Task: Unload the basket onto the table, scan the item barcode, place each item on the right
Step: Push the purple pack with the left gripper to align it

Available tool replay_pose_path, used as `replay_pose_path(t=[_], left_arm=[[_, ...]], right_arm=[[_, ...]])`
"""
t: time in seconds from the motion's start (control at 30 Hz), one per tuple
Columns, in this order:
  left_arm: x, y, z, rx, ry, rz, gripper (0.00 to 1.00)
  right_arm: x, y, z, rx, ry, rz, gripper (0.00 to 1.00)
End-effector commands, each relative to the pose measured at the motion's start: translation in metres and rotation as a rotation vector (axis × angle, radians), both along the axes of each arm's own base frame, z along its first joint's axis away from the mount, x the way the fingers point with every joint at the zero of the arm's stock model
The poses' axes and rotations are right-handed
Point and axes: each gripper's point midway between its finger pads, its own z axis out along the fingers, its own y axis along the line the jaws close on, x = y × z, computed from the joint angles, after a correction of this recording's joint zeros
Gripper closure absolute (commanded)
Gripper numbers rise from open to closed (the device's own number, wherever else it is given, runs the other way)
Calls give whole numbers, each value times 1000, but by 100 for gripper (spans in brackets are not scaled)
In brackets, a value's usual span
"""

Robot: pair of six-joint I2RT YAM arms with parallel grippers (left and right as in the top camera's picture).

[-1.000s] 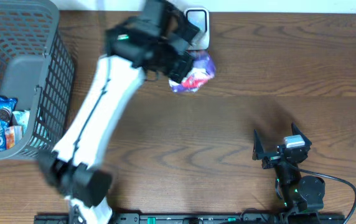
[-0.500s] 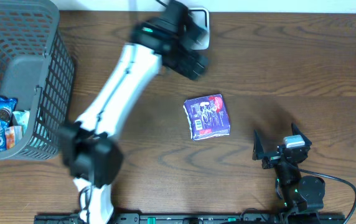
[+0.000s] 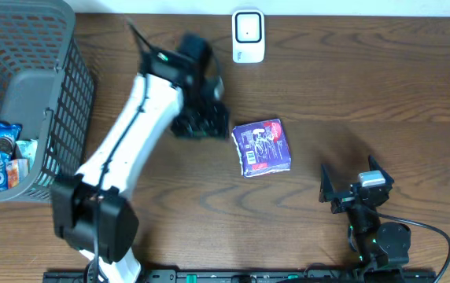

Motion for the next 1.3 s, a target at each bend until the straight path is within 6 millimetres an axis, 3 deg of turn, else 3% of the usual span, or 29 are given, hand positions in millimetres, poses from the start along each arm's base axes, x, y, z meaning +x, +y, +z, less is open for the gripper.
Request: replay_pose_path(t=[0.0,0.1,0.33,0.53,0.6,0.63,0.7,0.93,1.0,1.13,1.27], left_arm=[[-15,-7,-41,29,81,114,31],[-6,-29,-78,-19,24,197,31],[17,-52,-84,-117,-38,286,32],[11,-66,-122,-85,14,269,32],[12,-76,-128,-113,19,253,47],[16,-78,-129,-120,3,248,76],[22,-81,-128,-141,-36,213,92],[65,-86,-105,-223,-250,49,93],[86,-81,-90,-238,-331,7,93],[120,-74,-74,-285,-403,121,93],[138,-59,-76,-216,-433,280,93]], right_arm=[[0,-2,-1,-1,0,-9,1],[0,-2,-1,-1,0,-9,1],[0,-2,-1,-1,0,-9,1],[0,-2,-1,-1,0,-9,1],[0,-2,-1,-1,0,-9,1],[0,-2,-1,-1,0,-9,1],[0,-2,-1,-1,0,-9,1],[0,-2,-1,-1,0,-9,1],[0,-2,-1,-1,0,-9,1],[0,-2,-1,-1,0,-9,1],[0,-2,-1,-1,0,-9,1]])
